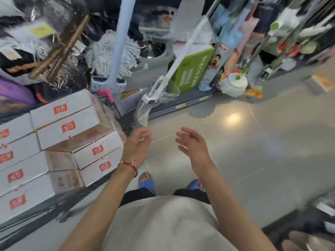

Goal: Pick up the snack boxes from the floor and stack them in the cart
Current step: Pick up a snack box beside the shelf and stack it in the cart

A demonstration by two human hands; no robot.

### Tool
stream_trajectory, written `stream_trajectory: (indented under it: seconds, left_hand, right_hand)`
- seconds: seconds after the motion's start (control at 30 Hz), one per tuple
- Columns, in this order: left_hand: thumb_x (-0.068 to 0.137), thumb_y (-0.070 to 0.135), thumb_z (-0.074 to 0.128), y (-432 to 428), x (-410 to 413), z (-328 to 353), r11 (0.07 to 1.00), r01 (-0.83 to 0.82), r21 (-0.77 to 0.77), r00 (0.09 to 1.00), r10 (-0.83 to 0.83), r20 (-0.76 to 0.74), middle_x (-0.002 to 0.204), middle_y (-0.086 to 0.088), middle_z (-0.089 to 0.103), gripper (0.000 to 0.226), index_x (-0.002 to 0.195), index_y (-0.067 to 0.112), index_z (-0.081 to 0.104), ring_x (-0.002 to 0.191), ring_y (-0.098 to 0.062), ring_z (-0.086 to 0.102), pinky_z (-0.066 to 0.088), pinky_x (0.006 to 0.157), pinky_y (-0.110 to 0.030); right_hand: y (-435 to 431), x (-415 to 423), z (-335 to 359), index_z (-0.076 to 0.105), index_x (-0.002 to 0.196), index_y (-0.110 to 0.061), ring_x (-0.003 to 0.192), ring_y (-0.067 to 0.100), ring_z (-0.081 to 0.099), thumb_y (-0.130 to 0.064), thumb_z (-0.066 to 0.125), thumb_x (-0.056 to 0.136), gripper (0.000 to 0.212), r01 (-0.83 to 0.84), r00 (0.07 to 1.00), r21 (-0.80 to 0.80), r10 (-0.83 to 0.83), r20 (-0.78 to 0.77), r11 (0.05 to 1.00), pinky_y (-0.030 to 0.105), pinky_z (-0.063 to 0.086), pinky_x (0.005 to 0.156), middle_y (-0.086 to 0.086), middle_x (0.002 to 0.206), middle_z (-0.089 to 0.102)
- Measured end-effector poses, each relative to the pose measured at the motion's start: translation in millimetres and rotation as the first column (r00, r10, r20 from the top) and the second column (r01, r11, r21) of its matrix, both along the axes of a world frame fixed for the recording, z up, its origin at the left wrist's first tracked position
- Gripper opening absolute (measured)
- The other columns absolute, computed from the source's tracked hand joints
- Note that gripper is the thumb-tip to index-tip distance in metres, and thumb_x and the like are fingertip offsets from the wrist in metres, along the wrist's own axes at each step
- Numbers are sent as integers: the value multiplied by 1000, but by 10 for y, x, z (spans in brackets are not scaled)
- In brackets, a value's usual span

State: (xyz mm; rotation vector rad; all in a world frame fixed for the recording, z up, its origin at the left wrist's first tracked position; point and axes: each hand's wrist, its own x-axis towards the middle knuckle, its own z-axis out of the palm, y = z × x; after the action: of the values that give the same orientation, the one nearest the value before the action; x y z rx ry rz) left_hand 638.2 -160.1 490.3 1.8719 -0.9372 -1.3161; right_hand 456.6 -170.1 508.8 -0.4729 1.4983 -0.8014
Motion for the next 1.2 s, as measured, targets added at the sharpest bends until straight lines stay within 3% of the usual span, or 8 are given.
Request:
stream_trajectory:
  seconds: [0.13, 0.33, 0.57, 0.73, 0.8, 0.93, 1.1, 1.2]
  left_hand:
    - [95, 9, 63, -86, -913, 104, 983, 183, 4, 983, -183, -15, 116, 0, 70, 28, 122, 15, 65, 105, -16, 65, 50, 91, -31]
    - [97, 16, 61, -27, -2367, 250, 924, 381, 31, 922, -377, -91, 115, 6, 70, 25, 120, 23, 66, 104, -15, 68, 51, 97, -33]
    - [98, 16, 60, -169, -3684, 292, 840, 543, -1, 835, -540, -104, 116, -1, 71, 26, 124, 16, 64, 100, -17, 70, 50, 92, -28]
    - [98, 14, 59, -427, -4387, 293, 784, 621, 10, 779, -615, -124, 116, -1, 71, 22, 118, 21, 65, 104, -20, 69, 49, 96, -34]
    - [99, 10, 57, -600, -4642, 245, 760, 650, 14, 754, -643, -133, 116, -1, 70, 24, 120, 19, 64, 107, -22, 68, 50, 92, -30]
    - [99, 7, 55, -989, -5055, 179, 727, 686, 36, 721, -672, -171, 119, -2, 69, 27, 123, 16, 63, 104, -19, 67, 52, 65, -12]
    - [98, 11, 57, -1819, -5670, 74, 668, 742, 43, 666, -729, -158, 115, 3, 71, 22, 114, 25, 65, 109, -21, 68, 51, 93, -33]
    - [98, 12, 58, -2293, -5972, 84, 622, 782, 45, 622, -773, -126, 113, 4, 71, 22, 114, 24, 65, 109, -18, 67, 50, 100, -36]
  right_hand:
    - [181, -775, 1, 65, 123, -16, 109, 25, 68, -10, 61, 102, 23, 91, 996, -20, -91, 2, 996, 37, 51, 101, 7, 118, 72]
    - [486, -2118, 29, 65, 128, -19, 115, 21, 68, -15, 61, 102, 27, 161, 986, -43, -162, -36, 986, 34, 51, 101, 5, 122, 72]
    - [623, -3278, 53, 64, 129, -21, 114, 19, 68, -19, 60, 102, 28, 340, 937, -61, -344, -64, 938, 35, 53, 104, 3, 122, 72]
    - [552, -3863, 32, 65, 128, -21, 111, 16, 70, -20, 63, 101, 28, 469, 881, -34, -470, -51, 883, 36, 53, 104, 1, 122, 72]
    - [437, -4088, 4, 65, 128, -22, 110, 14, 70, -21, 65, 100, 28, 508, 859, -24, -508, -55, 861, 35, 54, 103, -1, 121, 72]
    - [120, -4461, -23, 65, 129, -21, 109, 15, 70, -19, 63, 101, 28, 556, 829, -17, -556, -59, 831, 33, 54, 100, 1, 122, 71]
    - [-543, -5013, -54, 65, 130, -20, 110, 16, 70, -19, 63, 101, 29, 629, 774, -7, -627, -91, 778, 34, 54, 101, 2, 122, 72]
    - [-929, -5283, -15, 66, 127, -22, 109, 15, 71, -19, 63, 101, 26, 675, 734, 3, -671, -105, 738, 33, 54, 99, 1, 121, 72]
